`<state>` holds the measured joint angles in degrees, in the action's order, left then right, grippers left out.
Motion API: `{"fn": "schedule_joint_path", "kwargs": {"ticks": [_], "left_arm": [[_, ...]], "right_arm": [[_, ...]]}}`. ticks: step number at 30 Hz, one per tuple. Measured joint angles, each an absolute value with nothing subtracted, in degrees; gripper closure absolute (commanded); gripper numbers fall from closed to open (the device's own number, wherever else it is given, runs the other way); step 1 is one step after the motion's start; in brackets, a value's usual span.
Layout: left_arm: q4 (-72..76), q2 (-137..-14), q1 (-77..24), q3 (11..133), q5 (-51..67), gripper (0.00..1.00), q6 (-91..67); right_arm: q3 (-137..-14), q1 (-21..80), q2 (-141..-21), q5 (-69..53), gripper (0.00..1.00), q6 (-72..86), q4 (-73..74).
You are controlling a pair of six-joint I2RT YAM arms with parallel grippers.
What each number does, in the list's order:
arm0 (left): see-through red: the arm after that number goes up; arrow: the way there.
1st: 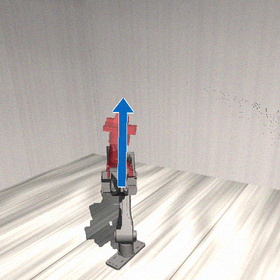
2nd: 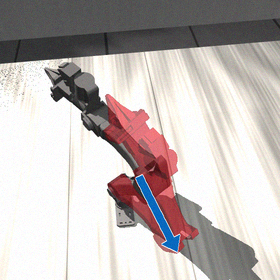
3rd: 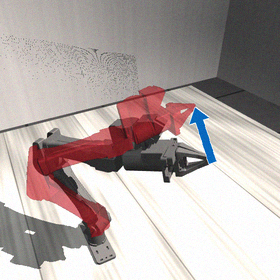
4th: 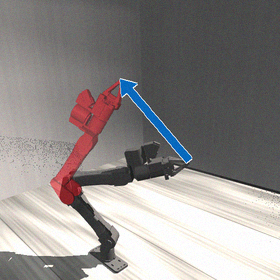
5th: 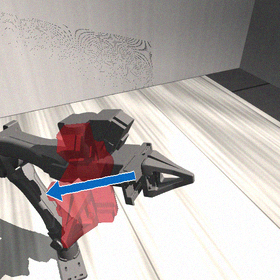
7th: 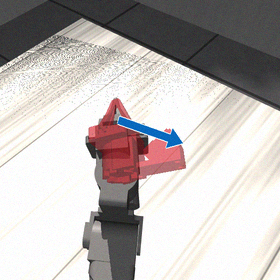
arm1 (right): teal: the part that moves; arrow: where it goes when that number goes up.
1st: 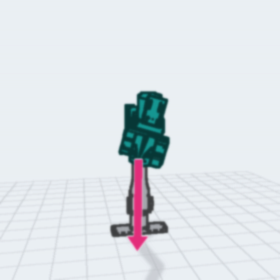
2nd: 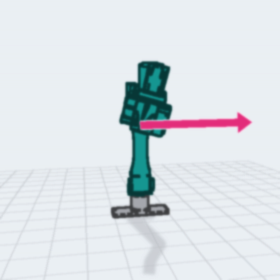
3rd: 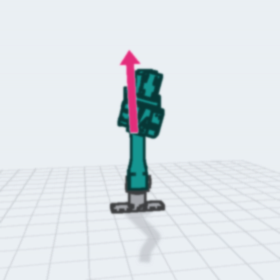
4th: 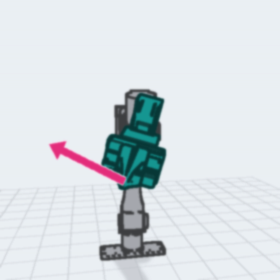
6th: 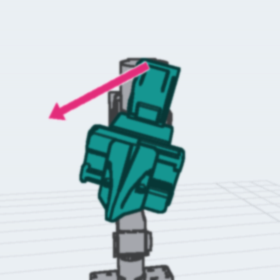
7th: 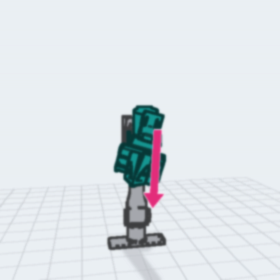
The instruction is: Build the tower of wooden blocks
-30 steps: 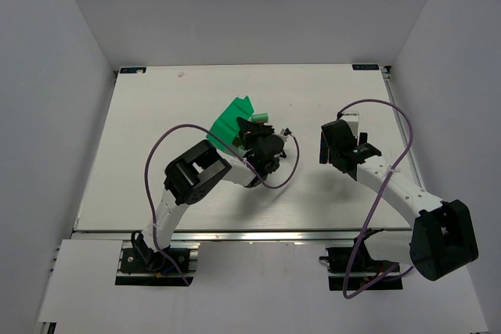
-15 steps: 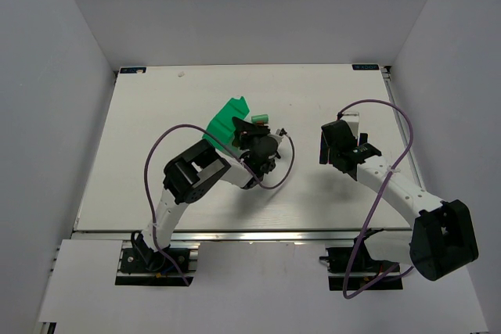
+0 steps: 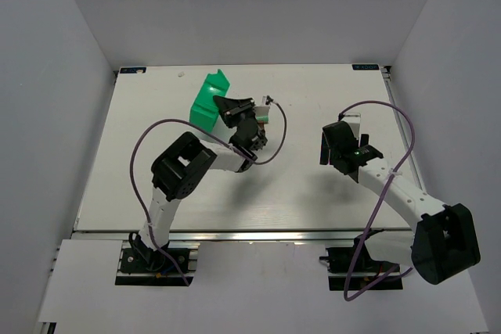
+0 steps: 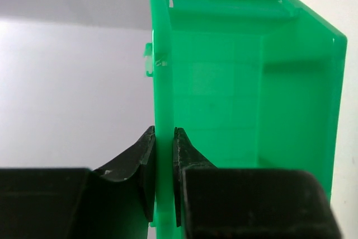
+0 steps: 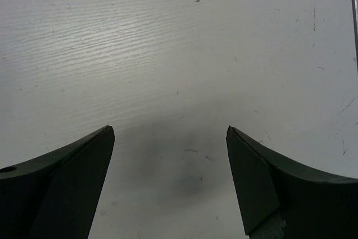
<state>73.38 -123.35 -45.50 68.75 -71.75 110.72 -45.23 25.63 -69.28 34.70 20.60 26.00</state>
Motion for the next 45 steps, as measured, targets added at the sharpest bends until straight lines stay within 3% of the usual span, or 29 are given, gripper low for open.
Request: {"fn": "schedule_joint_path", "kwargs": {"ticks": [4, 8, 13, 20, 29, 35, 45], "left_arm": [[71.0, -116.84, -43.97, 68.93, -72.84, 1.0, 100.07], [49.52, -110.13, -43.7, 74.78, -72.95, 1.0, 75.64], [8.8, -102.61, -42.22, 85.97, -55.94, 1.0, 35.35], [-7.68, -84.64, -36.84, 75.07, -41.98, 1.0, 9.56], [-13.17, -75.7, -18.92, 55.55, -33.8, 1.0, -7.09], [-12.58, -79.72, -5.98, 54.41, -26.28, 1.0, -11.07], [-6.04, -91.18, 5.23, 56.34, -11.05, 1.0, -4.49]], "right_arm": [[-45.08, 25.63, -69.06, 34.37, 0.14, 20.73, 26.06], [-45.08, 25.63, -68.55, 34.37, 0.14, 20.88, 26.06], [-44.4, 25.63, -66.7, 33.98, 0.14, 20.82, 25.82], [-43.94, 25.63, -65.95, 31.38, 0.14, 20.27, 25.06], [-42.28, 25.63, -65.04, 23.31, 0.14, 16.78, 20.71], [-42.74, 25.63, -65.82, 19.59, 0.14, 14.83, 17.23], [-48.77, 25.63, -73.65, 13.98, 0.14, 12.21, 14.83]]}}
